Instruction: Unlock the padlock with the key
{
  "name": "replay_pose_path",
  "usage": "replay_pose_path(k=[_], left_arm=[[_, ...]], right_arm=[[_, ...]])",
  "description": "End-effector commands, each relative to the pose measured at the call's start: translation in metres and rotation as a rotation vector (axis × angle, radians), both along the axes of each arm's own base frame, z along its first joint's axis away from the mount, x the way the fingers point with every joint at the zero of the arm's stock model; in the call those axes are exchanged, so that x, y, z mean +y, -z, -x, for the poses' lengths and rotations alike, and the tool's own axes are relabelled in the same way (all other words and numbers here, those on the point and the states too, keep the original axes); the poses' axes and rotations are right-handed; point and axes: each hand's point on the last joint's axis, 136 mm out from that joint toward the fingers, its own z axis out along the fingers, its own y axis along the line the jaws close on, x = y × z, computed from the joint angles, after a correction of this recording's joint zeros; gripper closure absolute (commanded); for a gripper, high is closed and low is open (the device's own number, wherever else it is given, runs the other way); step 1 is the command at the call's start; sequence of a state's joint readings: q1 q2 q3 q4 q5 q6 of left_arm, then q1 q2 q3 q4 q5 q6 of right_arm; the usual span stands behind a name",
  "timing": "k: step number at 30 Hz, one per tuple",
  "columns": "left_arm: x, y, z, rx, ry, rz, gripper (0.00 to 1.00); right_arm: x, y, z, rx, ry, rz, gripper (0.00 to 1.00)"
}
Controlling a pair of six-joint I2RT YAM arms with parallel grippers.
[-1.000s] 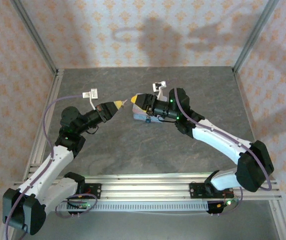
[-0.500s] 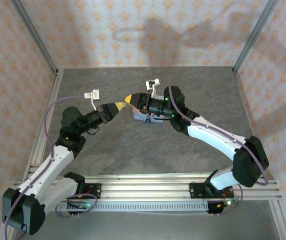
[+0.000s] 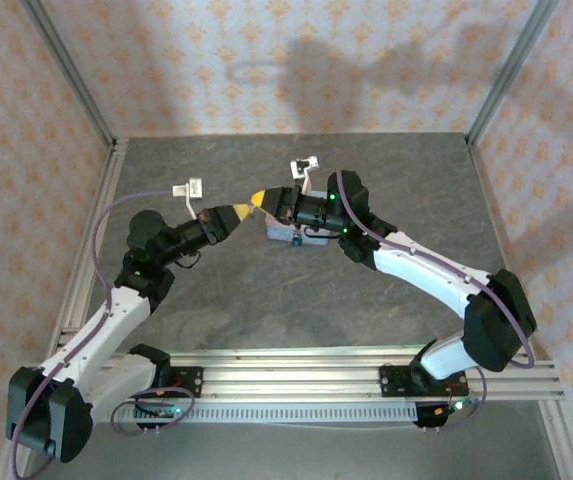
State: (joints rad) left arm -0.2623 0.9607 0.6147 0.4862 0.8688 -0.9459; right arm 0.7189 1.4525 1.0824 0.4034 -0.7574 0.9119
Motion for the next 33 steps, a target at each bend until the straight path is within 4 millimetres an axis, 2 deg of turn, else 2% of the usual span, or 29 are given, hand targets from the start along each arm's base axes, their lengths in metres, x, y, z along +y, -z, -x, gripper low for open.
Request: replay_pose_path(k=[1,4,8,15,20,22,26,29,33], left_arm=[[-0.008,-0.008,0.004,-0.022,0.045,0.019,0.95],[-0.008,-0.011,0.006,-0.038,0.051,0.032,0.78],[-0.008,-0.015,0.008,-0.054,0.056,0.032,0.73],[-0.007,-0.012,0.008,-0.051,0.050,0.030,0.79],[-0.006,-0.012,0.008,-0.053,0.038,0.028,0.91],[-0.005,-0.011,0.008,-0.049,0.033,0.027,0.91],[-0.004,-0.008,0.009,-0.043,0.028,0.026,0.78],[-0.004,-0.009,0.010,-0.045,0.030,0.027,0.78],[-0.004,-0.010,0.010,-0.049,0.031,0.027,0.87]], right_arm=[[0.004,-0.019,0.009,-0.069,-0.038,-0.038,1.00],[0.005,-0.018,0.009,-0.065,-0.041,-0.041,1.00],[0.006,-0.018,0.009,-0.058,-0.048,-0.049,1.00],[0.006,-0.014,0.010,-0.055,-0.050,-0.048,1.00],[0.003,-0.011,0.010,-0.059,-0.044,-0.042,1.00],[0.001,-0.010,0.009,-0.061,-0.029,-0.043,1.00],[-0.006,-0.012,0.006,-0.066,-0.001,-0.050,1.00],[-0.007,-0.012,0.006,-0.068,-0.004,-0.052,1.00],[-0.007,-0.011,0.007,-0.069,-0.006,-0.053,1.00]])
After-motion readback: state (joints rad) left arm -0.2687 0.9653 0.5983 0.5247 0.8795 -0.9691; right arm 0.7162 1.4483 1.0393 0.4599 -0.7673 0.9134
